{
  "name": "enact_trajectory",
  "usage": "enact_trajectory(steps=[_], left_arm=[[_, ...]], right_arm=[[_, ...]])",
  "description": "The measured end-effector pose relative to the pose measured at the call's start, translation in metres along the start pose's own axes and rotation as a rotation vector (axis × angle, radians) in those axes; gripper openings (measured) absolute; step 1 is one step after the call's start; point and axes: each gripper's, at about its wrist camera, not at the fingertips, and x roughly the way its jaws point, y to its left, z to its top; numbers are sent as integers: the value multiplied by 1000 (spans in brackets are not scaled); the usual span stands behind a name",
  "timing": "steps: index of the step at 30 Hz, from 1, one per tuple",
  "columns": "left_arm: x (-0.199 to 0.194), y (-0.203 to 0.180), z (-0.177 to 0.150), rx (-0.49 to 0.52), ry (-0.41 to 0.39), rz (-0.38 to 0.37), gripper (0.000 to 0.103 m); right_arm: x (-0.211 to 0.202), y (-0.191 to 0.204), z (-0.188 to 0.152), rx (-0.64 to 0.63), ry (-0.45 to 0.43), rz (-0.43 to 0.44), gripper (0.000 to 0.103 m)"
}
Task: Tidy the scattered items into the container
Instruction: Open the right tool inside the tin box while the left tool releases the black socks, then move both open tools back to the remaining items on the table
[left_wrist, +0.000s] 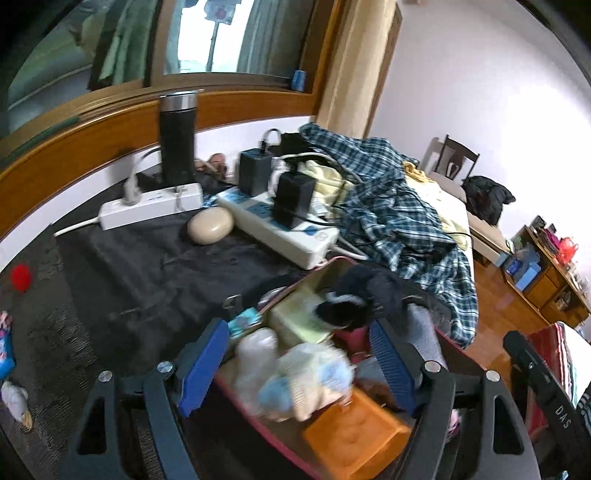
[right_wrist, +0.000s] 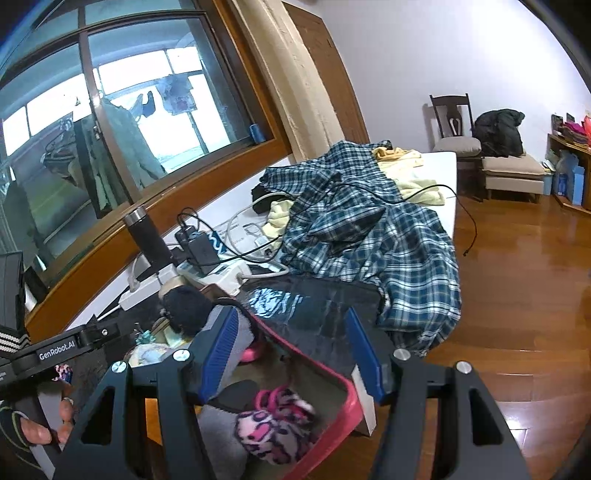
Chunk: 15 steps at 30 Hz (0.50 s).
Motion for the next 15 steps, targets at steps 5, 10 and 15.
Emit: enact_trajectory(steps=[5,10,15], left_arm=[[-20,35,-9,-45,-18,50,80],[-44,77,-20,-96,-46,112,80],[-69,133,-40,-166,-65,199,80]], right_arm=[[-1,26,-4,-41,6,37,65],[-5,58,-7,-92,2,86,65],[-12,95,-14,-143,-6,143,67]])
